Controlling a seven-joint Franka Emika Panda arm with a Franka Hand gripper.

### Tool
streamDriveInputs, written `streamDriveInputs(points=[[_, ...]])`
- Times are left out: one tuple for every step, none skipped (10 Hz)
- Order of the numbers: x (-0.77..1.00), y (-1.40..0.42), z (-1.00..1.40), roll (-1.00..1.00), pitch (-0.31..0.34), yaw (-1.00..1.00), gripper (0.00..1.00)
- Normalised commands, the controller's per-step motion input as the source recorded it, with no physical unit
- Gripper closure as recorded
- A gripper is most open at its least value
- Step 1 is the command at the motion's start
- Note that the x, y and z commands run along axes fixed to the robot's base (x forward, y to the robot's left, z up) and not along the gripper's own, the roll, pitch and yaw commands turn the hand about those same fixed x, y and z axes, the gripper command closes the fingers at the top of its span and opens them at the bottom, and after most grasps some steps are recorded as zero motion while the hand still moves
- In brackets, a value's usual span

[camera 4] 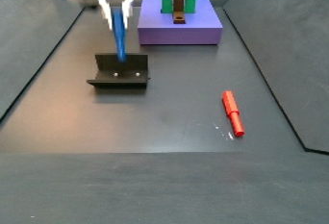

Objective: Pick up the blue object. Move up. Place the blue object on the fixture. Regrasp the blue object. Move to above the board. Insert the blue object.
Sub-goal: Move to above the board.

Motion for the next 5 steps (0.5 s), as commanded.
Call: streamDriveInputs(points=[[-0.05, 0.02, 1.4, -0.07, -0.054, 0.0, 1.0], [-0.04, 0.0, 1.4, -0.04, -0.03, -0.01, 1.0], [-0.03, -0.01, 1.4, -0.02, 0.003, -0.03, 1.0], [-0.02, 0.0, 1.4, -0.01, 0.009, -0.03, 1.0], [0.0, -0.01, 0.81, 0.0, 0.035, -0.02, 1.0]])
